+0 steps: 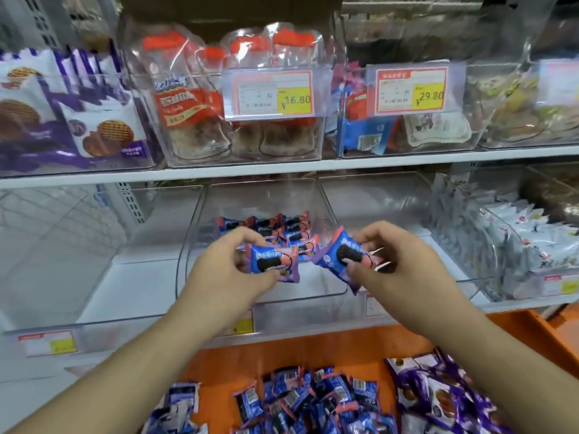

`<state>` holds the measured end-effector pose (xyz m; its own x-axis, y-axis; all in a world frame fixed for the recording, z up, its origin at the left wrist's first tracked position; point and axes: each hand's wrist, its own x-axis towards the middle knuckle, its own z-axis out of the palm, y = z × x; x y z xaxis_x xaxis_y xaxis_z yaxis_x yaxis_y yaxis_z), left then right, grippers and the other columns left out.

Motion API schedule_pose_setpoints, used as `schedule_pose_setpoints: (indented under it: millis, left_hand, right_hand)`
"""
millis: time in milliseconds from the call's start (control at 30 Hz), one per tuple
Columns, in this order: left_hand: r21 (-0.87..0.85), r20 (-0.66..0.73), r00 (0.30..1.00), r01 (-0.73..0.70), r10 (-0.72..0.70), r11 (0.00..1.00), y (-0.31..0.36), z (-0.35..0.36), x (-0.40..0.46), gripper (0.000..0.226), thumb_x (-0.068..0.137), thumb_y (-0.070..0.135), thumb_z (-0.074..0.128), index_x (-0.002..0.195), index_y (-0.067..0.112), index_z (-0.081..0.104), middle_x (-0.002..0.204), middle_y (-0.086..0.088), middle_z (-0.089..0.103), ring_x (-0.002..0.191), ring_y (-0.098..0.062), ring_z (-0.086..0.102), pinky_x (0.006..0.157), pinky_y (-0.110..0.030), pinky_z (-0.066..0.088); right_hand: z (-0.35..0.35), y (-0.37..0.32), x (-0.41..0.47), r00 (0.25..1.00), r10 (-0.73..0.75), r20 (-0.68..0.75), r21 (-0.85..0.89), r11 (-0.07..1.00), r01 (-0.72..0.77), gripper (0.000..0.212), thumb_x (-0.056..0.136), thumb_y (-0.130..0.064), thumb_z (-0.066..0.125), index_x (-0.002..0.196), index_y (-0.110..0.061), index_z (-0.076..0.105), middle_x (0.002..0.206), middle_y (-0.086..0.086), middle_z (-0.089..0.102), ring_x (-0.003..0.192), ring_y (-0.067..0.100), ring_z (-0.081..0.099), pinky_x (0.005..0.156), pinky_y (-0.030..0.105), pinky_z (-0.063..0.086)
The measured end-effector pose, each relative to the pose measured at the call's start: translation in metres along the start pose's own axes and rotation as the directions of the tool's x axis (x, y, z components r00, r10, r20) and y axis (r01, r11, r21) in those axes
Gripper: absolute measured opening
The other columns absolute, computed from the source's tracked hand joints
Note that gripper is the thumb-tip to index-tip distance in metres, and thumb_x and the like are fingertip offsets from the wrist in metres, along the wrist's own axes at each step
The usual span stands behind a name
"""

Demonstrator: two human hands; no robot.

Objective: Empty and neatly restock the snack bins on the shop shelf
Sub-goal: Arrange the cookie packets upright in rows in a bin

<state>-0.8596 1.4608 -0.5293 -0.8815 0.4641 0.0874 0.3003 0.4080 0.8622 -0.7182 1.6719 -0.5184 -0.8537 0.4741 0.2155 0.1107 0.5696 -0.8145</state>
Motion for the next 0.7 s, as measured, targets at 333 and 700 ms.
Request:
schedule_pose_setpoints:
  millis: [333, 700]
  left_hand:
    - [0.311, 0.155, 0.986, -0.108, 0.062, 0.944, -0.038, 0.083, 0.102, 0.032, 0.078, 0.017, 0.089, 0.096, 0.034, 0.068, 0.074, 0.009, 0.064, 0.066, -0.008, 0.058, 0.056, -0.022, 0.039]
    - [0.486, 0.153, 0.965, -0.261, 0.213, 0.834, -0.047, 0.086, 0.116, 0.031, 0.076, 0.018, 0.091, 0.093, 0.032, 0.07, 0.094, 0.009, 0.049, 0.075, -0.002, 0.052, 0.065, -0.02, 0.039]
  right_hand:
    - [-0.015, 0.025, 0.007, 0.998, 0.032, -0.046, 0.051, 0.998, -0.03, 0.026, 0.087, -0.012, 0.079, 0.093, -0.033, 0.065, 0.089, -0.016, 0.071, 0.071, 0.01, 0.071, 0.054, 0.019, 0.051]
    - [-0.011, 0.035, 0.009, 0.999, 0.036, -0.021, 0.023, 0.999, -0.036, 0.026, 0.086, -0.016, 0.082, 0.095, -0.035, 0.067, 0.091, -0.018, 0.069, 0.075, 0.009, 0.065, 0.057, 0.018, 0.051]
